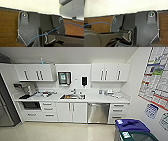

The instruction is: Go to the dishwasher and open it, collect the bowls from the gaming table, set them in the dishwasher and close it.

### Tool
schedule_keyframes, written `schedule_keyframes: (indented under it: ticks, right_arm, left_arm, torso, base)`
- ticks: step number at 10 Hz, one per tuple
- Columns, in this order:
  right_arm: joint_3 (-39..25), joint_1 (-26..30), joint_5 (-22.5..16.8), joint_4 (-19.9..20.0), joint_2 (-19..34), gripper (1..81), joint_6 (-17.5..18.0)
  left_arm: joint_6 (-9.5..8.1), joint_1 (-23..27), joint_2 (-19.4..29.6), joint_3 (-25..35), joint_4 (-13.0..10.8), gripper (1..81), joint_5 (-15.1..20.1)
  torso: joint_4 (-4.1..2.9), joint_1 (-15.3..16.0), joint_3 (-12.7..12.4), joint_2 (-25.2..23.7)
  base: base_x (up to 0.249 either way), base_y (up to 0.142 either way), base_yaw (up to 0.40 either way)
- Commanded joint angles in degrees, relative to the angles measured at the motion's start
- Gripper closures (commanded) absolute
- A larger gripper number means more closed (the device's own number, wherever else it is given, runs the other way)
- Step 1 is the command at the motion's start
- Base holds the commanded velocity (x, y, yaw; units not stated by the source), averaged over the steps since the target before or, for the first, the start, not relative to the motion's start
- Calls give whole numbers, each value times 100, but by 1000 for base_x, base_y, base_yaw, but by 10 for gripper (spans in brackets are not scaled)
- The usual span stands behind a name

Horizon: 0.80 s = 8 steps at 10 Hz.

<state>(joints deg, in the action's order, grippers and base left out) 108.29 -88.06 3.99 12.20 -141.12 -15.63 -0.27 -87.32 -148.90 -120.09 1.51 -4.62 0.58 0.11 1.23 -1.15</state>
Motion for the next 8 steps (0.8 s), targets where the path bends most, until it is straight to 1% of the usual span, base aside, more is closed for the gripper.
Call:
schedule_keyframes:
  ticks: [1,8]
  right_arm:
    - [-134,258,-328,-34,195,10,-28]
    - [-151,277,-328,-34,196,10,-28]
  left_arm:
    - [9,263,132,82,-63,10,295]
    - [9,263,114,82,-63,10,295]
  torso:
    - [0,0,0,0]
    - [0,2,0,2]
  base:
    - [133,0,0]
    - [113,0,0]
